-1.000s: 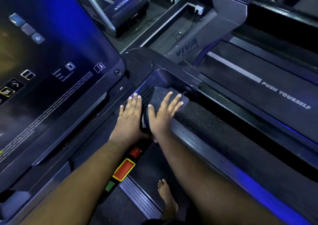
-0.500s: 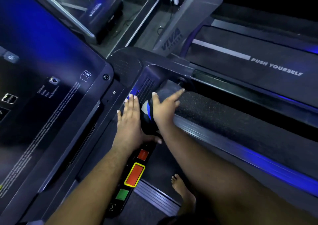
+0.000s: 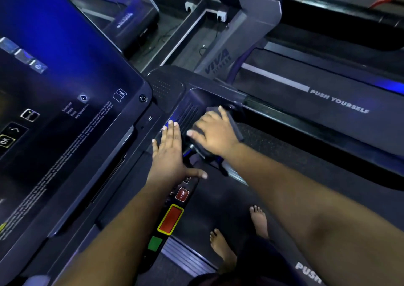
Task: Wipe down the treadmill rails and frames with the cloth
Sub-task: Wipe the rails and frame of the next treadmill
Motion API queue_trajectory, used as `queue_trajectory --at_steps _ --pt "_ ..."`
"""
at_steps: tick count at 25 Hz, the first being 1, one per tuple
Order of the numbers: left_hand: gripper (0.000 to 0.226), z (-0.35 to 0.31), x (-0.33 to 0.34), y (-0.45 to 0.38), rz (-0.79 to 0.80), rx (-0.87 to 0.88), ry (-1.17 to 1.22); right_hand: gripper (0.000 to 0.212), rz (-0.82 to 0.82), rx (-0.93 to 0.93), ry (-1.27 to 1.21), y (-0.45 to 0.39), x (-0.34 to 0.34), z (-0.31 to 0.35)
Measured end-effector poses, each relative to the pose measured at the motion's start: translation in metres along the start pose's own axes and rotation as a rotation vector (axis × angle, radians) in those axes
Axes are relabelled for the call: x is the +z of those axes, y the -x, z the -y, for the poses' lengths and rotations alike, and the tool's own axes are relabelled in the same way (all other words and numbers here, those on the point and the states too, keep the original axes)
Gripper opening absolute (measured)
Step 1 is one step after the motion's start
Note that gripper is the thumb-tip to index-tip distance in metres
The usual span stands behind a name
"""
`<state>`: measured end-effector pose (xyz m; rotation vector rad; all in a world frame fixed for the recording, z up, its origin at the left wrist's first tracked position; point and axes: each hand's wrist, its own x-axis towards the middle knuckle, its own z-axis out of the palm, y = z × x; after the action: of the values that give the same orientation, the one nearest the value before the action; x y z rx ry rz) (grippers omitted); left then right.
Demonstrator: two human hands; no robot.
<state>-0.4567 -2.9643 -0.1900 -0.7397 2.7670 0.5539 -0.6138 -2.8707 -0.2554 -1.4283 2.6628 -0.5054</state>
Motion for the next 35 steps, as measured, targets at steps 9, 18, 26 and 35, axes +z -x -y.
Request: queue_trajectory --at_steps 9,18,26,35 --pt "0.154 -0.001 -0.006 0.012 -0.043 0.100 -0.097 0.059 0.167 -0.332 -0.053 0.042 -0.044 0.002" --pt "0.132 -0.065 -0.002 -0.013 -0.039 0.256 -0.236 0.073 -0.360 0.087 0.054 0.144 -0.102 -0.055" --pt "0.131 -0.096 0.018 -0.095 0.010 0.316 -0.384 0.083 0.178 0.006 0.704 0.077 -0.073 -0.116" --pt "0.154 -0.081 0.042 -0.132 -0.038 0.406 -0.518 0.068 0.378 -0.451 1.256 0.065 -0.052 -0.146"
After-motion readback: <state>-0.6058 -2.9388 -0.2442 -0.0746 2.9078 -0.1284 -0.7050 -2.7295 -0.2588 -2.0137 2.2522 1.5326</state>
